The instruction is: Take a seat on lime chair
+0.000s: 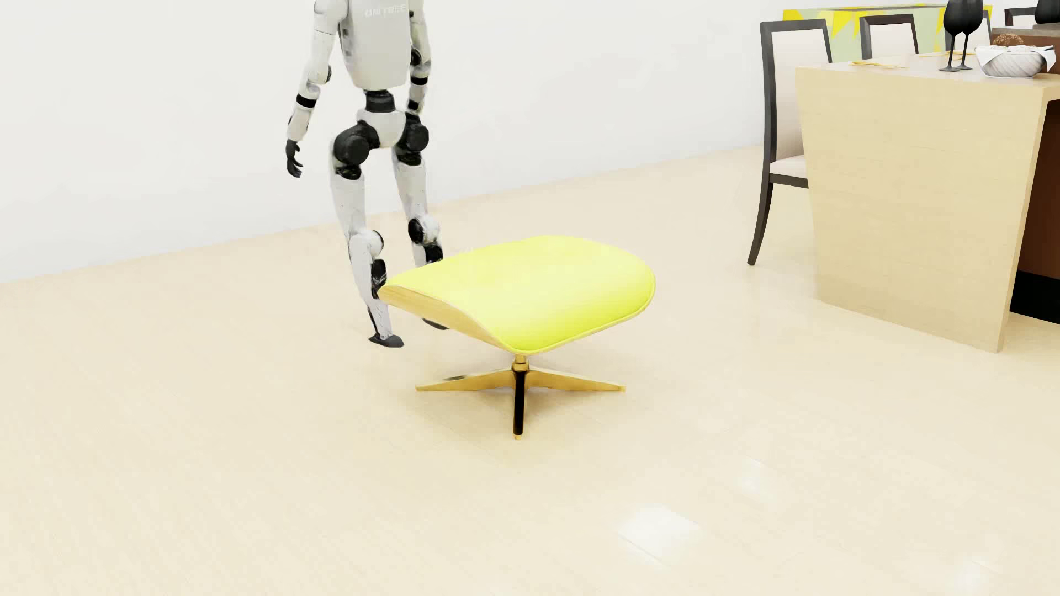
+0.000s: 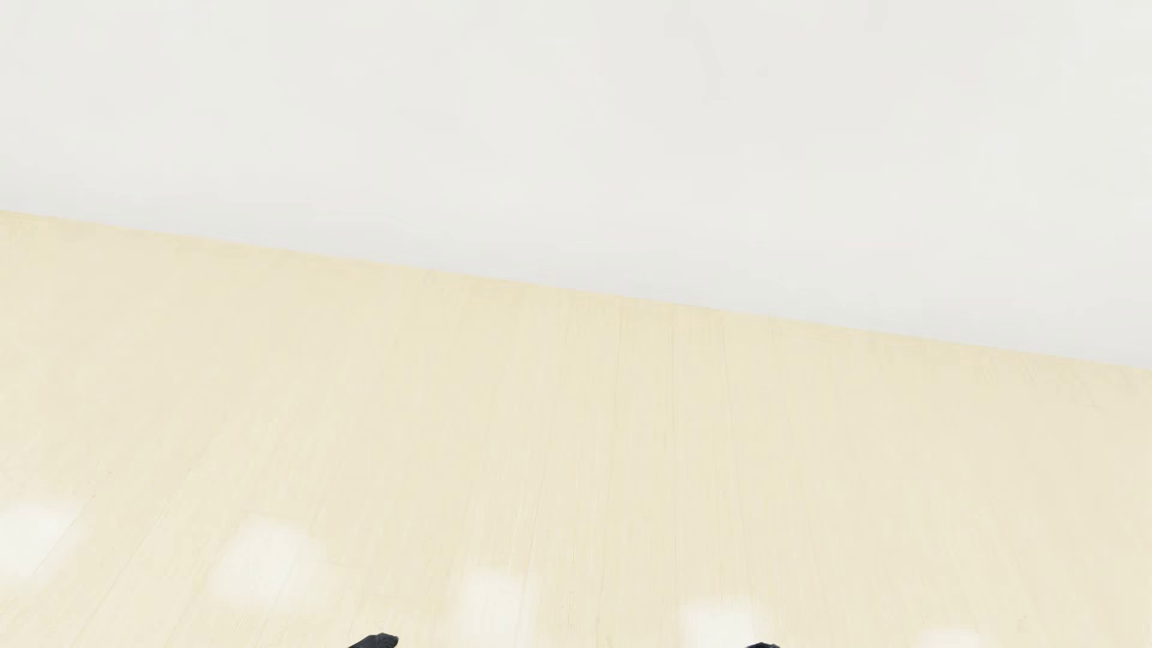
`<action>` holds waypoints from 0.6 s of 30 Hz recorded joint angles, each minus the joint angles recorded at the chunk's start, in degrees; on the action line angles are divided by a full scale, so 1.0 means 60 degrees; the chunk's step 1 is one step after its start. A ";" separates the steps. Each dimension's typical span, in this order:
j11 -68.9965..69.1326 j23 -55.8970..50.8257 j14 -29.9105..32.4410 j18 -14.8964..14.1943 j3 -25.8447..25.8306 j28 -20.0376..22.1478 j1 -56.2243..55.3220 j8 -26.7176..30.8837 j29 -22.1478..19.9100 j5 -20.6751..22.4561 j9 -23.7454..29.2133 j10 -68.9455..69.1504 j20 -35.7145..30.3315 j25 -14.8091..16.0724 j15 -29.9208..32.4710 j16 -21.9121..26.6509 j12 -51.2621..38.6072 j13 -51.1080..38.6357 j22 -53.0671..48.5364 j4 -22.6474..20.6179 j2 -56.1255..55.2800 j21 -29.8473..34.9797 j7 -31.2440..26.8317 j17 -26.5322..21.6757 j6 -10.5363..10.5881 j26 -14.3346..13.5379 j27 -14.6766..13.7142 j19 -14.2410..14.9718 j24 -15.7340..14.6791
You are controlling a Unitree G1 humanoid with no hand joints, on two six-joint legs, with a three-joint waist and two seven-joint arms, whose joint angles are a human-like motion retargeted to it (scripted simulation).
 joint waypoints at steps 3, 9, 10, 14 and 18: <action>-0.0006 0.0208 -0.0049 -0.0031 0.0001 -0.0521 0.0071 -0.0065 0.0020 0.0013 -0.0134 0.0018 -0.0034 0.0015 -0.0073 0.0128 0.0333 0.0325 0.0471 0.0026 0.0113 -0.0251 0.0045 0.0068 -0.0034 -0.0055 0.0061 0.0004 0.0594; 0.0011 -0.0546 0.0015 0.0025 0.0025 -0.0778 0.0019 -0.0066 0.0280 -0.0006 -0.0119 -0.0020 0.0070 0.0117 -0.0082 0.0238 0.0589 0.0428 -0.0270 -0.0022 0.0062 -0.0088 -0.0017 0.0202 -0.0048 -0.0275 -0.0108 -0.0039 0.0461; 0.0004 -0.0643 0.0051 0.0044 0.0023 -0.0765 0.0007 -0.0065 0.0234 -0.0006 -0.0080 -0.0039 -0.0008 0.0136 -0.0070 0.0178 0.0487 0.0371 -0.0334 -0.0041 0.0054 -0.0037 -0.0033 0.0251 -0.0050 -0.0264 -0.0092 -0.0061 0.0411; 0.0078 -0.1004 0.0232 0.0182 0.0006 -0.0768 -0.0153 0.0033 0.0143 0.0023 0.0160 -0.0083 -0.0380 0.0255 0.0038 -0.0016 -0.0091 -0.0004 -0.0764 -0.0113 -0.0158 0.0197 -0.0161 0.0315 -0.0041 -0.0290 -0.0093 -0.0225 0.0344; 0.0828 -0.1106 0.0151 0.0297 -0.0089 -0.0840 -0.1027 0.0197 -0.0023 -0.0015 0.0582 0.0744 -0.0835 0.0239 0.0085 -0.0126 -0.0686 -0.0672 -0.1317 -0.0114 -0.1056 0.0560 -0.0363 0.0260 0.0080 -0.0284 -0.0015 -0.0346 0.0290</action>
